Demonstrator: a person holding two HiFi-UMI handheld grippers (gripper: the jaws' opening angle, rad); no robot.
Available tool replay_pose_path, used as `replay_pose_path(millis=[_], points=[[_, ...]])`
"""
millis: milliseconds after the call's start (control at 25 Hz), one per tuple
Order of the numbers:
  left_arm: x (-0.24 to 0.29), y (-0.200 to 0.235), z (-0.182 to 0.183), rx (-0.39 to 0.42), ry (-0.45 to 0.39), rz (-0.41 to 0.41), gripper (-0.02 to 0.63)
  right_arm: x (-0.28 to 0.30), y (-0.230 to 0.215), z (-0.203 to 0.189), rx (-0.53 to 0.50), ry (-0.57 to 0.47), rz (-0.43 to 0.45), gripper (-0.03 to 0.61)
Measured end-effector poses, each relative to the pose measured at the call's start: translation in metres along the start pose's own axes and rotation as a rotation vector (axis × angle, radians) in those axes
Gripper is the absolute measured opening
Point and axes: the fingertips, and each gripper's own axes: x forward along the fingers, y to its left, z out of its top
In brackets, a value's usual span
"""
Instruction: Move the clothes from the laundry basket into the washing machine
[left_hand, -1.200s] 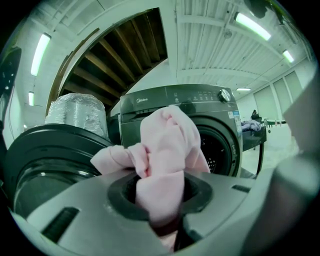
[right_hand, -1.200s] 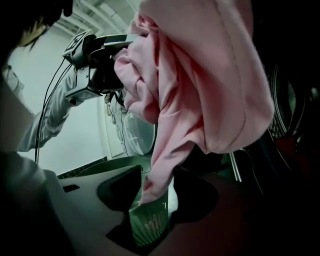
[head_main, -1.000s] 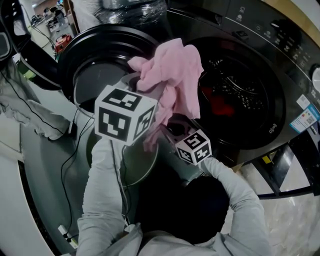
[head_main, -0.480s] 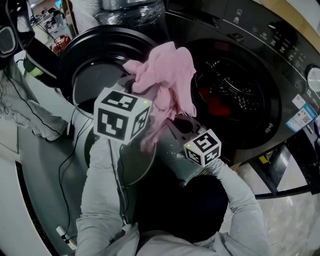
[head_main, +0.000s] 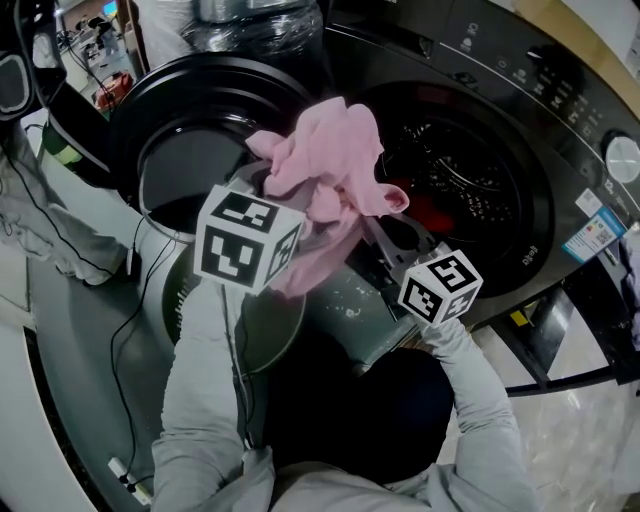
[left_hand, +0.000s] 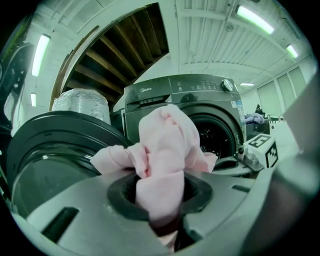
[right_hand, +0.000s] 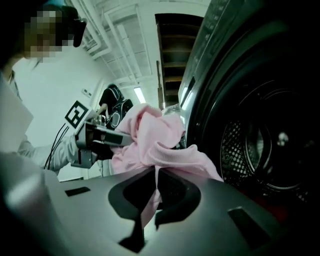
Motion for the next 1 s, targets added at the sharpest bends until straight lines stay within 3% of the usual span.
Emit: replay_pose_path(millis=[280, 480, 760, 1000], points=[[0.029, -0.034, -0.019, 0.0, 0.036, -0.083, 0.121, -0.031, -0.046, 0.048, 0.095, -0.16, -0.145, 0.023], [0.072, -0.087, -0.028, -0.048, 0.009, -0.209, 0.121, -0.053, -0.084, 0.059, 0.094, -0.202, -0.258, 0.023], [0.148, -0.135, -0.032, -0.122, -0.089, -0.31, 0.121, -0.064, -0.137, 0.045, -0.037, -0.166, -0.443, 0.023], [0.206, -0.151, -0.034, -0.255, -0.179, -0.396, 0.121, -0.052, -0.177, 0.037, -0.229, -0.155, -0.568, 0.023]])
